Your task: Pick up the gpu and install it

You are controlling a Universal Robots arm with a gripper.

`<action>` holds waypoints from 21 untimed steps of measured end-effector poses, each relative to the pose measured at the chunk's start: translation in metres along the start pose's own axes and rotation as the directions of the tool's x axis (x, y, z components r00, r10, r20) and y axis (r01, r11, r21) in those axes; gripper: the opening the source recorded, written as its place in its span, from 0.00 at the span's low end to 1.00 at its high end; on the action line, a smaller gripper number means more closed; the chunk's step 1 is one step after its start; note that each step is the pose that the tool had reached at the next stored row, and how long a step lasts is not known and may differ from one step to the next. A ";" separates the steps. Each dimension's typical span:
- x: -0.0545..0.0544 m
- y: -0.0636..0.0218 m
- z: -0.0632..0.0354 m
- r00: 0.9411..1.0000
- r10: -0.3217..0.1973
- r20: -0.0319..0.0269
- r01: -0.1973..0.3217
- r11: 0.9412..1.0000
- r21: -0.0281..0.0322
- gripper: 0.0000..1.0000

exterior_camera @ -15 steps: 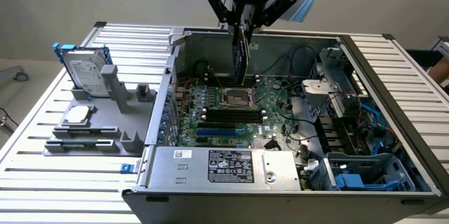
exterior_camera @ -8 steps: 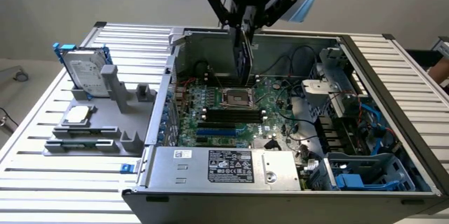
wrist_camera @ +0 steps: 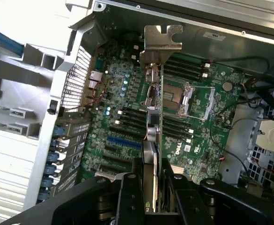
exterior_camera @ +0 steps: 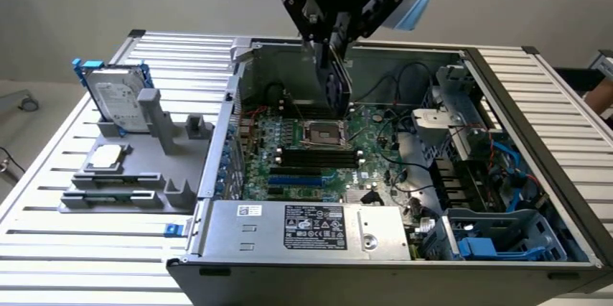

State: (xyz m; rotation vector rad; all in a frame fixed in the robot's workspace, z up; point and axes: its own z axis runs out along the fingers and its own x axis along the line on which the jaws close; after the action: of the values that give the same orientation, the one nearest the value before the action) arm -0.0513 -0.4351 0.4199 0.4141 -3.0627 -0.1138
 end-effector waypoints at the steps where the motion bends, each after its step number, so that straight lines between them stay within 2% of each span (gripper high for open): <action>1: 0.000 0.0000 0.0008 1.000 -0.018 -0.001 0.018 1.000 0.001 0.26; 6: 0.000 -0.0004 0.0046 0.994 -0.108 -0.009 0.108 0.994 0.004 0.26; 11: 0.000 -0.0007 0.0085 0.980 -0.198 -0.017 0.199 0.980 0.006 0.26; 16: -0.001 -0.0010 0.0127 0.958 -0.286 -0.024 0.286 0.958 0.008 0.26; 21: -0.001 -0.0015 0.0185 0.928 -0.372 -0.033 0.372 0.928 0.009 0.26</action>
State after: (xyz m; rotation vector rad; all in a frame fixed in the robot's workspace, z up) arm -0.0513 -0.4351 0.4013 0.9848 -2.9161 -0.0969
